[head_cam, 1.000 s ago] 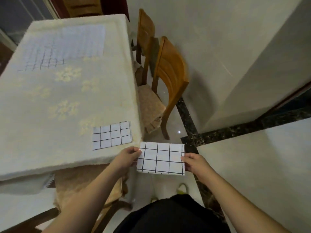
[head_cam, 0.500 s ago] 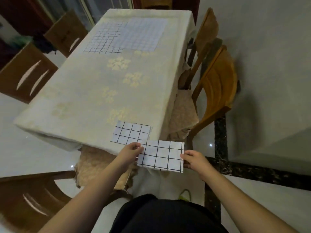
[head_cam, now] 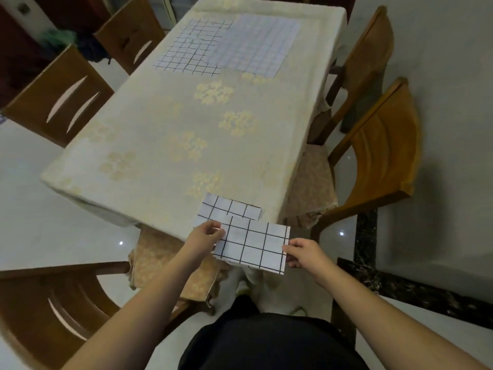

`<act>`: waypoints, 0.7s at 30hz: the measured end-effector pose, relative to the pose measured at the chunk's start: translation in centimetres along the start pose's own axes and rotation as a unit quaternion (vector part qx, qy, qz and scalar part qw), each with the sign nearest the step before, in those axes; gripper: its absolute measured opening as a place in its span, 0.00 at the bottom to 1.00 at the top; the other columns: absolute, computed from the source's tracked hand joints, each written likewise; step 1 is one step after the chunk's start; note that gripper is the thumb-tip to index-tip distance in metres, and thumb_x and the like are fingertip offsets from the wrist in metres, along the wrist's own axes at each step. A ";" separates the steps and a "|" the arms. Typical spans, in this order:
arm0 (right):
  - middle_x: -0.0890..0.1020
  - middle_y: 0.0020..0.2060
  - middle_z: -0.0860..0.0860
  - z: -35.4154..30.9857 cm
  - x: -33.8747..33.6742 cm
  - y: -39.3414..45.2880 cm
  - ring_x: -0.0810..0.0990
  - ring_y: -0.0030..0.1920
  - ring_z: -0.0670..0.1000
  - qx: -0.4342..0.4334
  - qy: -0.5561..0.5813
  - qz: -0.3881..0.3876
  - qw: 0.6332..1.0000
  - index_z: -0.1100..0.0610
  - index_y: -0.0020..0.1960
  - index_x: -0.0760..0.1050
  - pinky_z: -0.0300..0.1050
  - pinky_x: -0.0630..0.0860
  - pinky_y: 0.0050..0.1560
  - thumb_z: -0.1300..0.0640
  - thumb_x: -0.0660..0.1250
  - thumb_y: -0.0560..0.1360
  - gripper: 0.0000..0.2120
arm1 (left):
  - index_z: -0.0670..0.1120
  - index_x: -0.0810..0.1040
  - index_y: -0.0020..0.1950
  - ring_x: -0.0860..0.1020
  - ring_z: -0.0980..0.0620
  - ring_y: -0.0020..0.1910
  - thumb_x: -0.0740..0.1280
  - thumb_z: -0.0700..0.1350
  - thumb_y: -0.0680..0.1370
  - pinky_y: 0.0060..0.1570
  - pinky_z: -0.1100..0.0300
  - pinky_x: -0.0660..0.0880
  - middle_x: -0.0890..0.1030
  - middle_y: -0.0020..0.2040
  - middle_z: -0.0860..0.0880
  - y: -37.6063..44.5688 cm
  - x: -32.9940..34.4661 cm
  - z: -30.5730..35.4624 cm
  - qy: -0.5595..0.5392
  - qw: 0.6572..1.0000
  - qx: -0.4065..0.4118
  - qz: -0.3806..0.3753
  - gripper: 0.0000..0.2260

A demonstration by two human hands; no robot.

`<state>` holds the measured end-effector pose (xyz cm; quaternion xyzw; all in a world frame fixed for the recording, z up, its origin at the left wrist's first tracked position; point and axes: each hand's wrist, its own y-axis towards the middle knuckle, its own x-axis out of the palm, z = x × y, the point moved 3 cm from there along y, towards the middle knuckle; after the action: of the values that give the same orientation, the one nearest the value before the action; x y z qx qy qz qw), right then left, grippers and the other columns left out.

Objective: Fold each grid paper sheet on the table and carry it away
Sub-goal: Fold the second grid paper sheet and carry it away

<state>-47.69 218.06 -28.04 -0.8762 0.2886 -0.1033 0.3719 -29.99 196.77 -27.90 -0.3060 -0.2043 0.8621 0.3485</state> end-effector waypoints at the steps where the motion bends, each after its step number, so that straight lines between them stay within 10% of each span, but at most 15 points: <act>1: 0.80 0.40 0.56 -0.4 0.5 0.4 0.78 0.37 0.48 0.001 -0.007 0.002 1.000 0.66 0.53 0.76 0.37 0.76 0.35 0.63 0.65 0.78 0.07 | 0.49 0.76 0.57 0.79 0.50 0.46 0.68 0.47 0.78 0.41 0.58 0.76 0.80 0.49 0.49 0.6 -0.6 0.0 0.006 1.000 0.002 -0.004 0.09; 21: 0.78 0.29 0.53 -3.5 7.5 7.3 0.77 0.27 0.47 0.046 -0.079 0.130 0.987 0.58 0.38 0.76 0.36 0.71 0.23 0.62 0.70 0.75 0.08 | 0.49 0.76 0.60 0.77 0.60 0.39 0.71 0.46 0.75 0.40 0.65 0.71 0.78 0.40 0.56 9.7 -6.5 0.7 0.209 0.971 0.119 0.014 0.14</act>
<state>-46.10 207.50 -31.04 -0.8188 0.3646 0.0019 0.4434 -31.35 185.44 -30.38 -0.4383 -0.0183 0.8020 0.4054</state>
